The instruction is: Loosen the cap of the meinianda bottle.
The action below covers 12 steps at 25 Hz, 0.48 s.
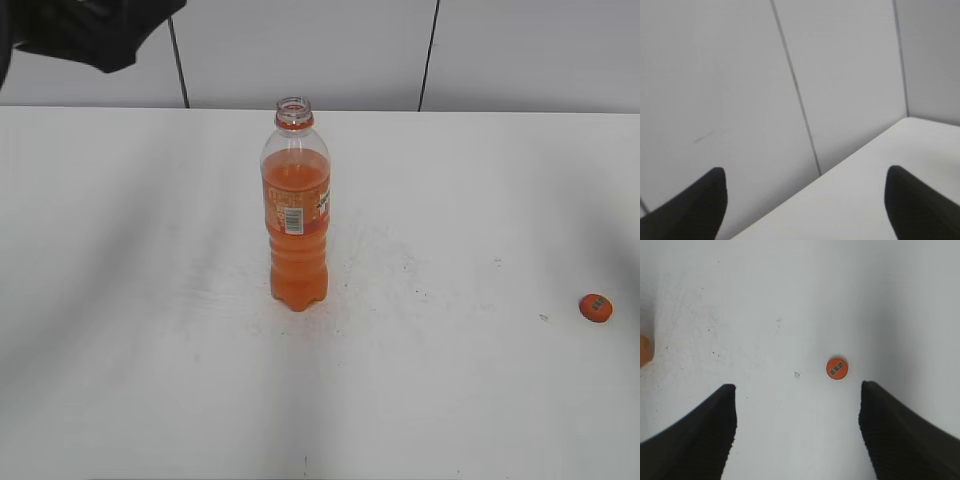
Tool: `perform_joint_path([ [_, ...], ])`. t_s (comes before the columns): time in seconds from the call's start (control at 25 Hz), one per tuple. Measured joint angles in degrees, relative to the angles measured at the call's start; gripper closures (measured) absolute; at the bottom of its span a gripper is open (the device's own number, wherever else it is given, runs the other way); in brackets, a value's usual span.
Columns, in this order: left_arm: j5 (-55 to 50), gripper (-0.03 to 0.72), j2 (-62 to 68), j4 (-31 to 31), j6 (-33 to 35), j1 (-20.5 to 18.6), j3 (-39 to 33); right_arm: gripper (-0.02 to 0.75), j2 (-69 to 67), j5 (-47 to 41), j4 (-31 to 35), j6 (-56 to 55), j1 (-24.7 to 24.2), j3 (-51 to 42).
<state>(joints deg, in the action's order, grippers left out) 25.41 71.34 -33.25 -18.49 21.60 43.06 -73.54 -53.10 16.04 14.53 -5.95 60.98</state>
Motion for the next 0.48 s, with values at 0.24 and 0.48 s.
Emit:
perform_joint_path([
  [0.24,-28.40,0.105,-4.70,7.70,0.00,0.00,0.79,0.167,0.03,-1.33,0.00,-0.08,0.00,0.04],
  [0.48,-55.61,0.105,-2.47,11.71,0.00,-1.01,4.96,0.167,0.03,-4.33,0.00,-0.08,0.00,0.04],
])
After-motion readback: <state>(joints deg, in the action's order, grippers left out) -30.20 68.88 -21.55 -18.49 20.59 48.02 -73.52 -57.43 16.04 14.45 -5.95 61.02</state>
